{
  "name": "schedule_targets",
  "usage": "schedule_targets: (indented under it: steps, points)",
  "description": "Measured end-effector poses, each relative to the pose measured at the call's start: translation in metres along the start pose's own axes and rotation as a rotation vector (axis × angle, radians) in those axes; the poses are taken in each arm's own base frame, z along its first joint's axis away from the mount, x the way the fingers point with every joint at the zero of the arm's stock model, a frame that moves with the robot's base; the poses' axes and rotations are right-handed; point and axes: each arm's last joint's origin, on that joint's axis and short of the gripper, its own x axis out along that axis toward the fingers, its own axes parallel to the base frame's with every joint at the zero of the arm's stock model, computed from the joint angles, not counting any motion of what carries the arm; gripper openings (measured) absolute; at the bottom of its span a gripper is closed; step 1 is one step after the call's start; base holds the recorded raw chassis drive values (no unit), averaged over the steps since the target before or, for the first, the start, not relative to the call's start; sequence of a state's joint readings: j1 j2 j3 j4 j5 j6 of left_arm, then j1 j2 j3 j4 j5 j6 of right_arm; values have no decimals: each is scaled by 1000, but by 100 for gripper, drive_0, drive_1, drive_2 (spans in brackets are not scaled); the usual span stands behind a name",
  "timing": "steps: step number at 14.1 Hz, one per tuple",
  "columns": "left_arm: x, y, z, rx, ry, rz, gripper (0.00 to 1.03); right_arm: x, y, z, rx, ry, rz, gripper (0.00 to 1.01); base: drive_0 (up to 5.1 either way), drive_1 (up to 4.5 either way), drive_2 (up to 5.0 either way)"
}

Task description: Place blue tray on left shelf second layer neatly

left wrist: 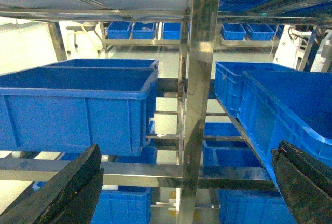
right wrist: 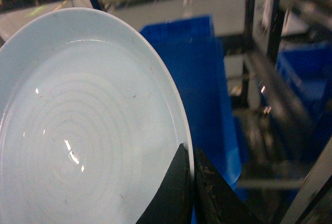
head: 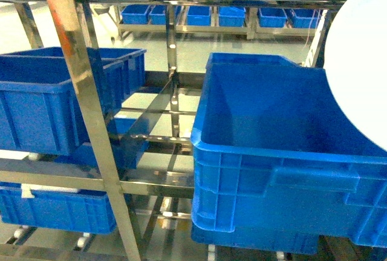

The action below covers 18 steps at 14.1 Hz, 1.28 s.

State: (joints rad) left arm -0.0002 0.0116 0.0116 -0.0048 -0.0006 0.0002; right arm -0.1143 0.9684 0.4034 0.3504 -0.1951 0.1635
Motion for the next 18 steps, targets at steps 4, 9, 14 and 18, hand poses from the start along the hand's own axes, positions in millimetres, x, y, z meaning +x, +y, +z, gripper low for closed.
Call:
schedule_targets:
  steps: [4,9,14,18]
  points:
    - [0,0,0,0,0,0,98,44,-7,-22,410,349,-49,2,0,0,0]
    - [0,0,0,0,0,0,98,113,-15,5,544,283,-126,2,0,0,0]
    - [0,0,0,0,0,0,98,155,3,4,544,352,-216,2,0,0,0]
    - [0,0,0,0,0,0,98,172,-6,-16,578,370,-304,2,0,0,0]
